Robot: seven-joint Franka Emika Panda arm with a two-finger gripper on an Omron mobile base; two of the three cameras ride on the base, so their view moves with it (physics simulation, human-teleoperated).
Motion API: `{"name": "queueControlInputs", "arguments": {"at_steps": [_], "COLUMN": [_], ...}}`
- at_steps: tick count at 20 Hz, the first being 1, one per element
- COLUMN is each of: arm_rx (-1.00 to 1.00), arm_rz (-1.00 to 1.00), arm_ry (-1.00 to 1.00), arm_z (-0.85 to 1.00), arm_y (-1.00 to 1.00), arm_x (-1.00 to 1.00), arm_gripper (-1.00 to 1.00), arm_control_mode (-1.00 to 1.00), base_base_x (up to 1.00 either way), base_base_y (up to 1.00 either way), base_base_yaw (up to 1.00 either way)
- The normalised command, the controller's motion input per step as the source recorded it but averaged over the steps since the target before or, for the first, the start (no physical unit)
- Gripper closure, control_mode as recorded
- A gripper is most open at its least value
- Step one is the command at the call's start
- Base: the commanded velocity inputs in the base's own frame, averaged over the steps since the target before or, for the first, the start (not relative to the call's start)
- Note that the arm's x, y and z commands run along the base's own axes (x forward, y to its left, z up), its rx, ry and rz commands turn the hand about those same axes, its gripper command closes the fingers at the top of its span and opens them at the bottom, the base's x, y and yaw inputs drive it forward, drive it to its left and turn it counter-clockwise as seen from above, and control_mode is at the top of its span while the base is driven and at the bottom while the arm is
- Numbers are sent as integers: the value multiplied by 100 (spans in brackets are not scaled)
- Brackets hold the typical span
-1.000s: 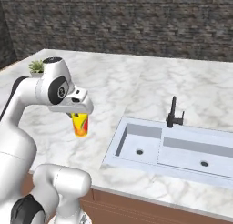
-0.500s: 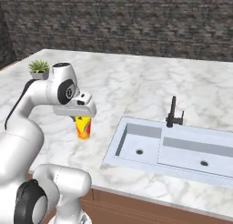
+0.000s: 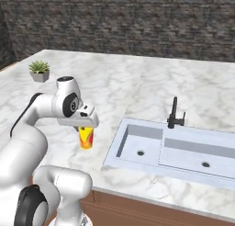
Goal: Pick the cup and bowl from the counter and place them on the counter next to the sink.
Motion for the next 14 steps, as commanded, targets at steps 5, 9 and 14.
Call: {"name": "queueControlInputs", "arguments": {"at_steps": [5,9,14], "arm_rx": [0,0,0], "arm_rz": [0,0,0], "arm_ry": [0,0,0], "arm_z": [-28,-1,-7], "arm_y": [0,0,0], "arm_x": [47,59,49], "arm_gripper": [100,100,100], "arm_control_mode": [-100,-100,-100], "base_base_x": [0,0,0], "base_base_y": [0,0,0], "base_base_yaw": [0,0,0]}}
